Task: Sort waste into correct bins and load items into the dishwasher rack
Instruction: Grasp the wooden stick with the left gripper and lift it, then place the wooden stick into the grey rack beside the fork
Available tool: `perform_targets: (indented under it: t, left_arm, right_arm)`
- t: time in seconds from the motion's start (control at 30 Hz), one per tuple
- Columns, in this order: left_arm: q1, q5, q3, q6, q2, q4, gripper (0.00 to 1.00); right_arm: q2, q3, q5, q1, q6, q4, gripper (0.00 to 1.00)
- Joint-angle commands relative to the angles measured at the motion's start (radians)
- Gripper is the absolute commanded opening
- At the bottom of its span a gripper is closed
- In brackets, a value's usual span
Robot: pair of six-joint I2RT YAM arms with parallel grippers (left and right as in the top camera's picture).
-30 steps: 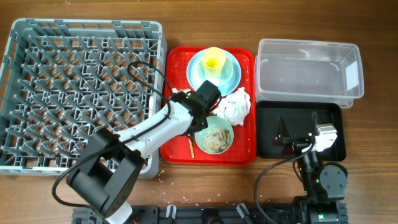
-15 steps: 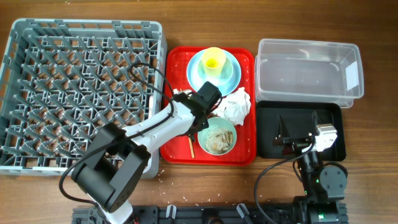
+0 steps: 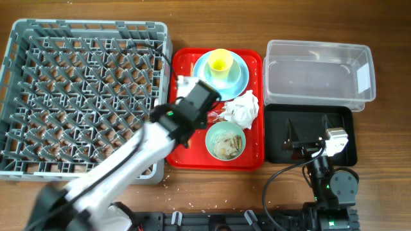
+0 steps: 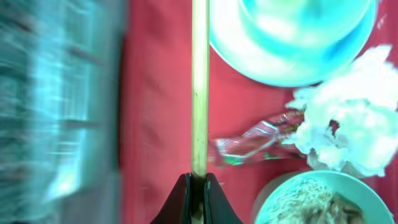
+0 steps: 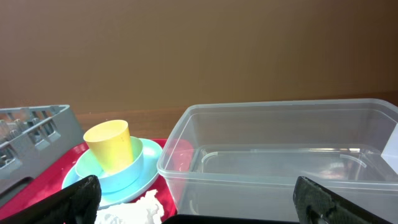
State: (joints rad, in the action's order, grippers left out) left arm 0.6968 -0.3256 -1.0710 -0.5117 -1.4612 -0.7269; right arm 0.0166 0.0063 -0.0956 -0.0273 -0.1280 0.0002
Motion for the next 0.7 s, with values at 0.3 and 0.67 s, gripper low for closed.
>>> perform_targets:
  t: [0.3, 0.67]
  left_arm:
    - [-0.402, 0.046, 0.021, 0.251, 0.077, -0.105, 0.04]
    - [-0.407, 0.053, 0.022, 0.269, -0.073, -0.082, 0.86]
  right_arm:
    - [-0.001, -0.001, 0.011, 0.003, -0.01, 0.005, 1.0]
    - [-0.001, -0.001, 0.011, 0.003, -0.009, 0.005, 1.0]
